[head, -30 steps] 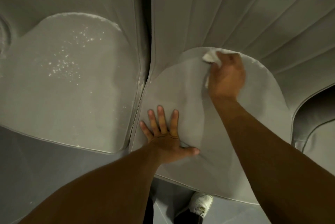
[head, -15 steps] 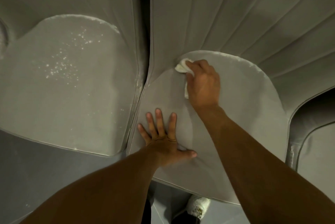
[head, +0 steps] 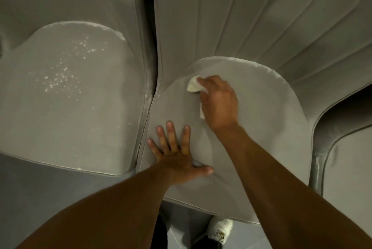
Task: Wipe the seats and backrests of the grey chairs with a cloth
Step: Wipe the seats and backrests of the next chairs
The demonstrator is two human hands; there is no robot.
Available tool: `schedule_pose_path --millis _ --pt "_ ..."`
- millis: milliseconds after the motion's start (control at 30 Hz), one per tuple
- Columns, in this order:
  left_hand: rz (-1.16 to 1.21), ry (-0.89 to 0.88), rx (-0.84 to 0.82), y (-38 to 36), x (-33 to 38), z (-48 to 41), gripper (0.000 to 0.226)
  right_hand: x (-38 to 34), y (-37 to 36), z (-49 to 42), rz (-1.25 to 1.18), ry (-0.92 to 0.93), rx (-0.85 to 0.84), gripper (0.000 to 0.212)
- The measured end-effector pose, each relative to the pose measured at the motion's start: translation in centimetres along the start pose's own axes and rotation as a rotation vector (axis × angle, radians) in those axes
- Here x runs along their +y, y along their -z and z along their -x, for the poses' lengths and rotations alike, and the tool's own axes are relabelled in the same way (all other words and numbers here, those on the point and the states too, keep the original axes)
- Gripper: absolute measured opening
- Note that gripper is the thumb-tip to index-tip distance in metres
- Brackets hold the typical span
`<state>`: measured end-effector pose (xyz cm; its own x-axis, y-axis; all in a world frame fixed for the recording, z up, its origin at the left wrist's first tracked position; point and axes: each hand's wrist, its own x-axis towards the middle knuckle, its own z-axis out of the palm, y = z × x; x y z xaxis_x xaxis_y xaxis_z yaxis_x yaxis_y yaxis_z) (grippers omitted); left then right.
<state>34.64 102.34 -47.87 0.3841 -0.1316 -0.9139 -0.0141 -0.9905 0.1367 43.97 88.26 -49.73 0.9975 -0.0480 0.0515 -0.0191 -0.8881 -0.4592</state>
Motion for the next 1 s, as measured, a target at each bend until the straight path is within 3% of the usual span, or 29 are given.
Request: schedule_pose_path --millis 100,167,400,467,767,833,933,1000 --pt "-0.007 -0.002 0.004 -0.1 0.0 0.0 0.137 1.9 0.8 -0.6 -0.04 -0.276 0.109 0.038" --pt "-0.008 0.003 -0.005 -0.1 0.0 0.0 0.137 1.4 0.6 -0.5 -0.077 -0.335 0.124 0.037" --pt "-0.016 0.007 -0.008 -0.1 0.0 -0.1 0.135 0.0 0.0 4.7 -0.101 0.044 -0.019 0.038" --pt "-0.009 0.003 0.0 -0.2 -0.1 -0.2 0.136 1.2 0.6 4.0 -0.076 0.068 -0.009 0.037" --pt "0.009 -0.018 0.036 -0.7 -0.3 -0.5 0.137 -1.5 -1.2 -5.6 -0.11 -0.379 0.184 0.023" --pt "0.001 -0.008 0.039 -0.6 -0.2 -0.4 0.138 -2.4 -1.5 -4.5 -0.11 -0.3 0.129 0.028" --pt "-0.009 0.0 0.012 -0.4 0.0 -0.2 0.137 -2.5 -1.1 -1.3 -0.142 0.016 -0.008 0.035" --pt "-0.005 -0.005 0.004 -0.3 0.0 0.0 0.137 -1.3 -0.4 -0.4 -0.12 0.08 -0.021 0.033"
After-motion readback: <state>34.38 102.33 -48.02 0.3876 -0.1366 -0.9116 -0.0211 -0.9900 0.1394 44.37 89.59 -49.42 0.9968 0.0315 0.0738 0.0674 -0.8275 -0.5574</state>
